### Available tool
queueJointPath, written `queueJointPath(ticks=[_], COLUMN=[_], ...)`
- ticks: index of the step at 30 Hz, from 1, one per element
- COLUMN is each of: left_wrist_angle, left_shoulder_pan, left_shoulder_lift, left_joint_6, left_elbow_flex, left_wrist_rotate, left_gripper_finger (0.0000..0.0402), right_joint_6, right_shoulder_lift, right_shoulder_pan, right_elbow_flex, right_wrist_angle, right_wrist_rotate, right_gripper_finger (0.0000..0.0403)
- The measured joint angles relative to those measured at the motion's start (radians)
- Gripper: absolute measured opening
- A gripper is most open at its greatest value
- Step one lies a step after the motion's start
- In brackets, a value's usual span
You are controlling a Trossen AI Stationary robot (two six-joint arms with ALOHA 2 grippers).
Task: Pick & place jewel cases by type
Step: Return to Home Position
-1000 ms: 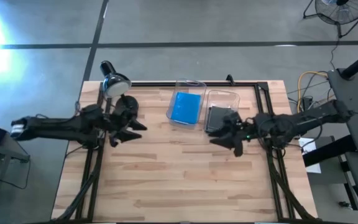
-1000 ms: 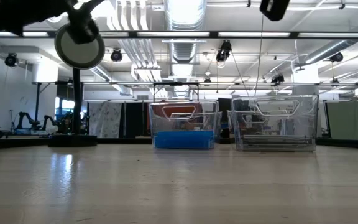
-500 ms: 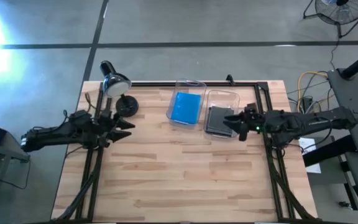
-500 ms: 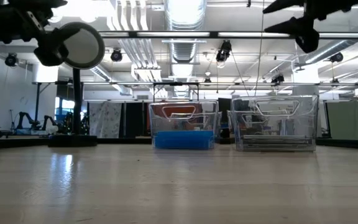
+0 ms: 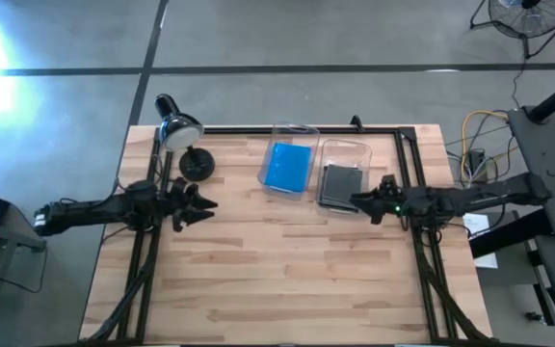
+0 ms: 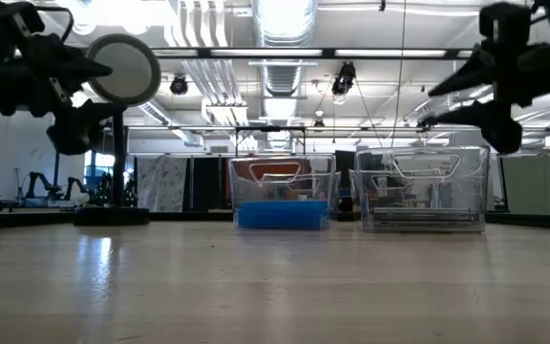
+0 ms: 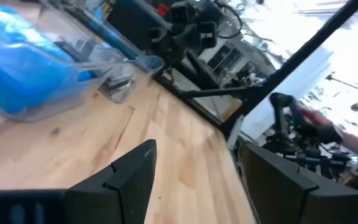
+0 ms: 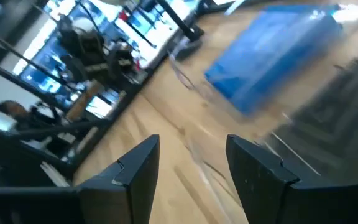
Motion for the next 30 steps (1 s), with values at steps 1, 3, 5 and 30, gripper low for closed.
queueJointPath(ticks=[1, 3, 5, 30], left_wrist_angle=[-0.001, -0.005, -0.006, 0.009], left_shoulder_pan=[0.000, -0.008, -0.008, -0.017], left_shoulder_lift=[0.005, -0.022, -0.075, -0.153], left_joint_6=[0.000, -0.002, -0.002, -0.002], left_elbow_flex=[0.000, 0.000, 0.000, -0.001], left_wrist_rotate=[-0.007, -0.015, -0.014, -0.017], left_gripper_finger=[0.0214, 0.0213, 0.0214, 0.0214], right_joint_6=[0.000, 0.001, 0.000, -0.026], right_shoulder_lift=[0.002, 0.001, -0.019, -0.458], right_shoulder_pan=[0.000, 0.000, -0.001, -0.018], right_elbow_flex=[-0.015, -0.051, -0.091, -0.170], right_wrist_angle=[0.000, -0.002, 0.004, 0.158], right_wrist_rotate=[0.000, 0.000, 0.005, -0.026], right_gripper_finger=[0.0181, 0.0183, 0.0182, 0.0182])
